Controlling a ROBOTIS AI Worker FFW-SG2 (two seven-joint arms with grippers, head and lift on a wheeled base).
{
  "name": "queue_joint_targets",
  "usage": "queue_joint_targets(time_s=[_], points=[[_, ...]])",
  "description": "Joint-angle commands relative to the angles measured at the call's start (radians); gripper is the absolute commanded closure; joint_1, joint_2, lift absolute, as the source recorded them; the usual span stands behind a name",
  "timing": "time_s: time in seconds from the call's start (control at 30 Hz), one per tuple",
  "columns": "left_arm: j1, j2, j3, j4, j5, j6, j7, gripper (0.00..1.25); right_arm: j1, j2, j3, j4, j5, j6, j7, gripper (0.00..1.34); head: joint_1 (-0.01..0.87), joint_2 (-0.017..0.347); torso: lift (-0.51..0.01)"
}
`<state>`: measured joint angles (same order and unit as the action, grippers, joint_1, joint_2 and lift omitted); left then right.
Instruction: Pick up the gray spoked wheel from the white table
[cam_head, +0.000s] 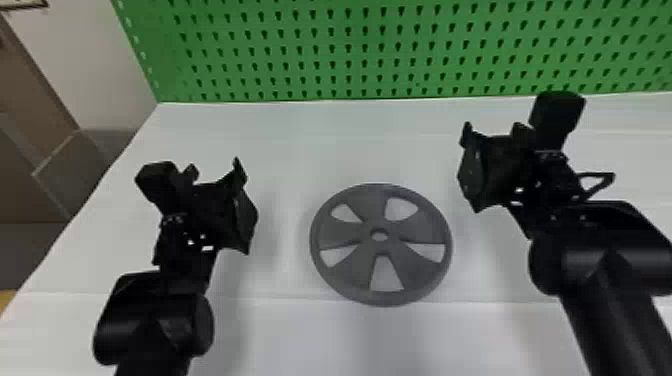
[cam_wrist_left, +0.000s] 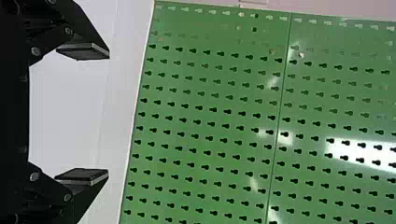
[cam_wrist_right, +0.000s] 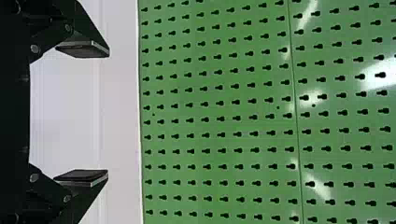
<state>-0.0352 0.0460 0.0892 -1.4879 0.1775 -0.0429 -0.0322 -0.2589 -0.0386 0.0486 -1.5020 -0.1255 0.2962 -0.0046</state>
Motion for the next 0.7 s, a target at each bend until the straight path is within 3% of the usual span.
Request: queue_joint_targets(time_s=[0.0, 0.37, 0.67], points=[[0.001, 0.0, 0.001, 0.0, 0.0, 0.0, 0.0, 0.36, -0.023, -0.006, 0.004, -0.03, -0.002, 0.083, 0.0, 0.36, 0.839, 0.13, -0.065], [0.0, 0.0, 0.001, 0.0, 0.0, 0.0, 0.0, 0.36, -0.106, -0.006, -0.015, -0.075, -0.039, 0.317, -0.002, 0.36, 0.839, 0.13, -0.065], [0.0, 0.0, 0.004, 0.0, 0.0, 0.0, 0.0, 0.36, -0.186, -0.018, -0.009, -0.095, -0.066, 0.526, -0.044, 0.36, 0.839, 0.13, -0.065]])
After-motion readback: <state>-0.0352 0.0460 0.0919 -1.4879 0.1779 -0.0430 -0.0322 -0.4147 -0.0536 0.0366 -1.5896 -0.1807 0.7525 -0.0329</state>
